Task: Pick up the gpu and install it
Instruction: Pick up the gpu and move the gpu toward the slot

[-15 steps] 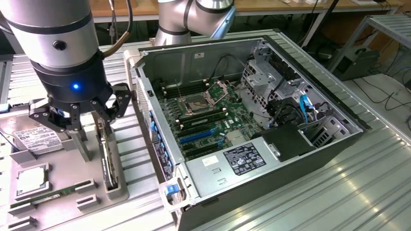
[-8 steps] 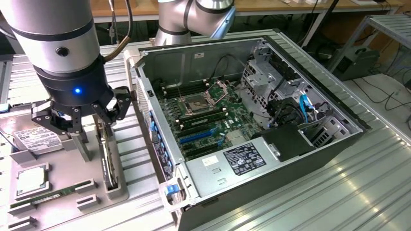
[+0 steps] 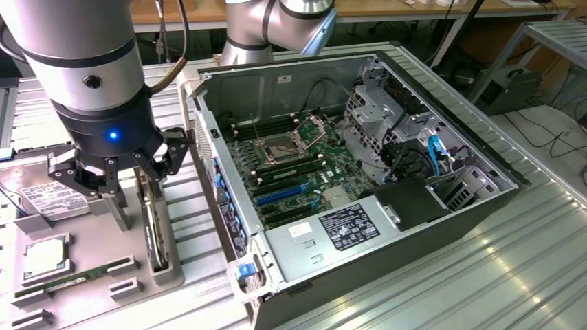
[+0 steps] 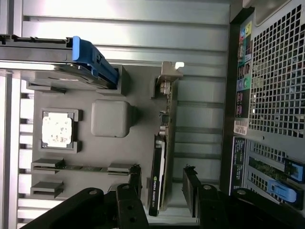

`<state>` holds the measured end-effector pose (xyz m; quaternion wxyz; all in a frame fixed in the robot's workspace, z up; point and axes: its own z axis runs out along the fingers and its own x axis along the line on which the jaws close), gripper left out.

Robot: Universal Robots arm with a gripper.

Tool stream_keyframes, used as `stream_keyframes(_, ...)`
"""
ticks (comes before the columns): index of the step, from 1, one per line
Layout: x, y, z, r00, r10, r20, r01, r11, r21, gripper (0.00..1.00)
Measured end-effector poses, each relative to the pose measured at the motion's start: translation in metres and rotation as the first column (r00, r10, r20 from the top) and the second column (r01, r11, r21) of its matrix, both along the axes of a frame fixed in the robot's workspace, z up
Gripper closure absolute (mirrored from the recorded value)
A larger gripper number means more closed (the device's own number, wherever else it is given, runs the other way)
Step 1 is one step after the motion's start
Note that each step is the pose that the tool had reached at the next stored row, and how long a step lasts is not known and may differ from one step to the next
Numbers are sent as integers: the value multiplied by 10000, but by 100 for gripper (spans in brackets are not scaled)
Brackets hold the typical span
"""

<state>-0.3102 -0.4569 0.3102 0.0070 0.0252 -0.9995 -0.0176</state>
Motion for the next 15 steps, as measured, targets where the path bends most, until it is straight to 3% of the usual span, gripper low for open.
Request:
stream_keyframes(9, 0, -1, -59, 10000, 0, 0, 0, 10000, 0, 52)
stream_keyframes(15, 0, -24, -112, 10000, 0, -1, 0, 10000, -1, 52)
